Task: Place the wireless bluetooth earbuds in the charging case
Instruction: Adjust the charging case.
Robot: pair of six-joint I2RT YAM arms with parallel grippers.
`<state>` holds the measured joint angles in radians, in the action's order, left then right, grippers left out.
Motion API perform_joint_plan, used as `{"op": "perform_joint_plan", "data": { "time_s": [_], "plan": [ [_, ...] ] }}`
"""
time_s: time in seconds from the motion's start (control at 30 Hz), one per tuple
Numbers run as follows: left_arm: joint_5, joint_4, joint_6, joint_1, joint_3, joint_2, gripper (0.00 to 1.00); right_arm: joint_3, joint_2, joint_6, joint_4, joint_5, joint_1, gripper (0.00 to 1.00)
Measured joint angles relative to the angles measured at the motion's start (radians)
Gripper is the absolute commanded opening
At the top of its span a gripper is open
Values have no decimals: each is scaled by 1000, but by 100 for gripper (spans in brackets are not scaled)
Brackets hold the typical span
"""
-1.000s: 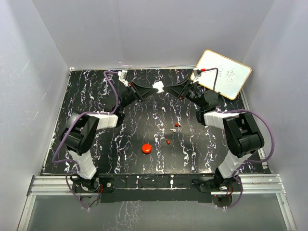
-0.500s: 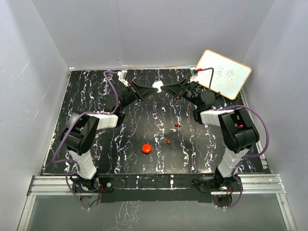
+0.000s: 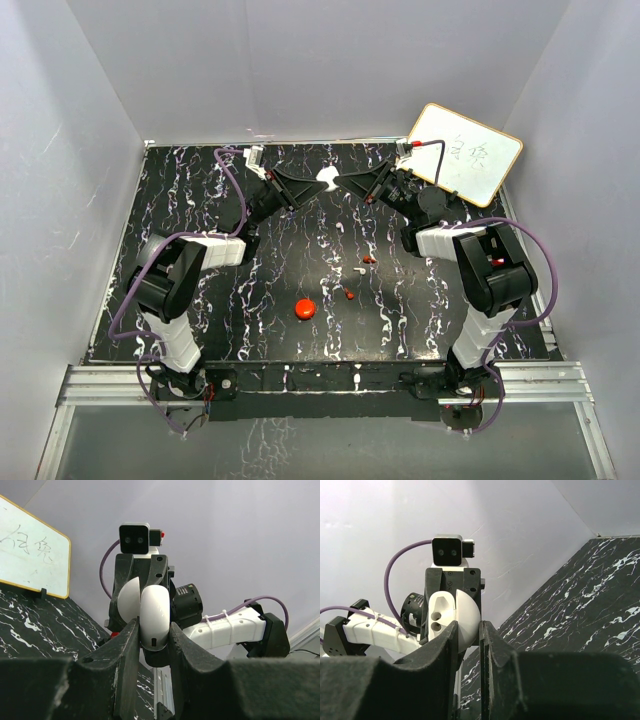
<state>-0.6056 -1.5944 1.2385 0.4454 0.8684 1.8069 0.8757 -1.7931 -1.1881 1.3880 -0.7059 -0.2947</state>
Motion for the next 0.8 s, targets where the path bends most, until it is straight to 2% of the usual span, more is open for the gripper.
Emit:
{"op": "perform_joint_plan", "data": {
  "time_s": [0.03, 0.07, 0.27, 0.47, 0.6, 0.73, 0.8],
  "plan": [
    [1, 0, 0, 0, 0, 0, 24, 0, -1, 0, 0, 0, 0, 12],
    [1, 0, 0, 0, -1, 0, 32, 0, -1, 0, 0, 0, 0, 11],
    [0, 0, 1, 4, -15, 0, 69, 2, -2, 6, -1, 2, 0, 9],
    [-3, 1, 3, -2, -26, -3, 81, 3, -2, 43, -42, 0, -2, 9],
    [-19, 2, 2, -49, -43, -31, 87, 6, 3, 103, -111, -10, -2, 8],
    [-60, 47, -43, -123, -50, -99, 95, 43, 45, 248, -306, -40, 0, 8],
    [-86, 134, -103, -148, -42, -147, 98, 98, 68, 351, -425, -56, 0, 8]
  ]
}}
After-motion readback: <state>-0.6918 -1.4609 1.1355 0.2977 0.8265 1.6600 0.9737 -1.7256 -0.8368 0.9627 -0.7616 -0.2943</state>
